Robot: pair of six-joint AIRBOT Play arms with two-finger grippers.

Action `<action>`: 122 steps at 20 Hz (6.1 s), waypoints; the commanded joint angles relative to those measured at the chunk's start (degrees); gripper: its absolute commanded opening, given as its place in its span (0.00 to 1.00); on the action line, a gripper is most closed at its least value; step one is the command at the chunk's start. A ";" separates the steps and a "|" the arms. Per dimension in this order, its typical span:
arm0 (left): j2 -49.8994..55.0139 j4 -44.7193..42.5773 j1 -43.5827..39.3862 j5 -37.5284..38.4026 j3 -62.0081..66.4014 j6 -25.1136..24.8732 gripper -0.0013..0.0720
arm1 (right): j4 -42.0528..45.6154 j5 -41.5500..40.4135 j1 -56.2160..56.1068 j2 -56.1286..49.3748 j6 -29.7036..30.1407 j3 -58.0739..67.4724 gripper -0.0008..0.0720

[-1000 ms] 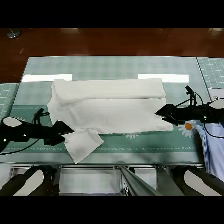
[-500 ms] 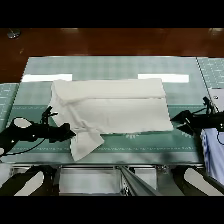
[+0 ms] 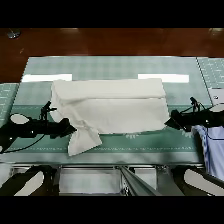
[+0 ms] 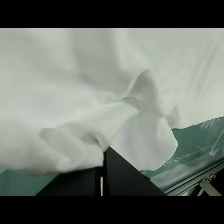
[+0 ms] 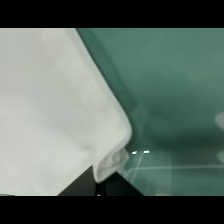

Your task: Fold the shirts.

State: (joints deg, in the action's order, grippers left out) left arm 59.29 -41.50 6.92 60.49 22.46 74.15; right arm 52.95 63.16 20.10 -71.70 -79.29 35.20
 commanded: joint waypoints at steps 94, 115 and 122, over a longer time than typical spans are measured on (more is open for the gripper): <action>9.64 -13.99 -3.37 5.84 65.83 9.07 0.05 | -4.44 3.37 -29.66 7.56 -5.60 37.81 0.07; -29.77 -8.39 0.68 -10.95 7.26 12.04 0.05 | -4.57 18.14 -41.40 -37.64 -11.37 82.05 0.88; -25.70 -8.39 -0.44 -9.94 7.23 10.34 0.05 | 24.30 1.40 -23.78 2.56 -22.58 29.99 0.88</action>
State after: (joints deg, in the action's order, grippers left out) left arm 32.47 -49.89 7.16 50.63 29.76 85.65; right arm 70.13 80.47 -9.91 -85.52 -93.08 91.22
